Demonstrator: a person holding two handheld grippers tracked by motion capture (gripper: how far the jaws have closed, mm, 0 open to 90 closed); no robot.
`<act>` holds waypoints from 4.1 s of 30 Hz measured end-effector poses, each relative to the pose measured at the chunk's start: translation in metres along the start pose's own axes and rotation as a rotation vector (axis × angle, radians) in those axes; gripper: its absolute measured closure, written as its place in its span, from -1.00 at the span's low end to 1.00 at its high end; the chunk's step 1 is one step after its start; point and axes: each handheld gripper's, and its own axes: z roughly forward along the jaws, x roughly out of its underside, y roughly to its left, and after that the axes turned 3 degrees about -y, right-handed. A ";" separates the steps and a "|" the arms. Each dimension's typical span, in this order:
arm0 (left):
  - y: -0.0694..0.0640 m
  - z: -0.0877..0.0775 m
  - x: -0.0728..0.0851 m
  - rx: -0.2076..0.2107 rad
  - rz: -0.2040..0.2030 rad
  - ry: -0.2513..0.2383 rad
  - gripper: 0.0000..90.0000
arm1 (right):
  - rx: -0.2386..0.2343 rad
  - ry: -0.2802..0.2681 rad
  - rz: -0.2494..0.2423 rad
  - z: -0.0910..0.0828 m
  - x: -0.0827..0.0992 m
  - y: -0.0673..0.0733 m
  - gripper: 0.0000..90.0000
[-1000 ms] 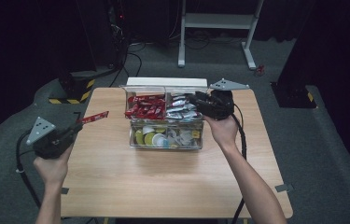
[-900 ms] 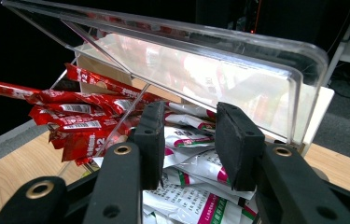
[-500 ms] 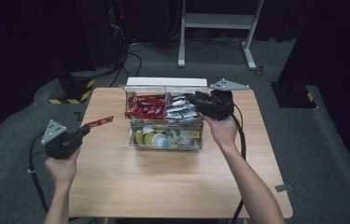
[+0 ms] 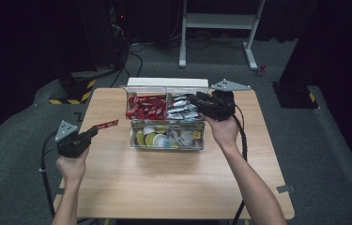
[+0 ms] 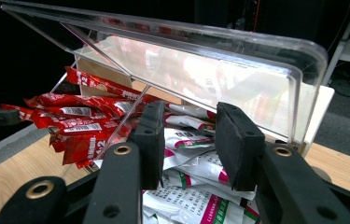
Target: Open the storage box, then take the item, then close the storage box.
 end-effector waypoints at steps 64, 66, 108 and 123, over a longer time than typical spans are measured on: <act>-0.001 0.056 0.086 -0.068 -0.073 0.323 0.96 | 0.015 0.020 -0.011 -0.005 -0.006 0.004 0.36; 0.000 0.057 0.089 -0.077 -0.067 0.329 0.94 | 0.014 0.020 -0.015 -0.004 -0.007 0.004 0.37; -0.012 0.044 0.103 -0.127 -0.002 0.299 -0.29 | 0.048 0.015 -0.036 -0.023 0.000 0.008 0.34; -0.012 0.044 0.103 -0.120 -0.004 0.297 -0.32 | 0.065 0.015 -0.045 -0.035 0.002 0.011 0.34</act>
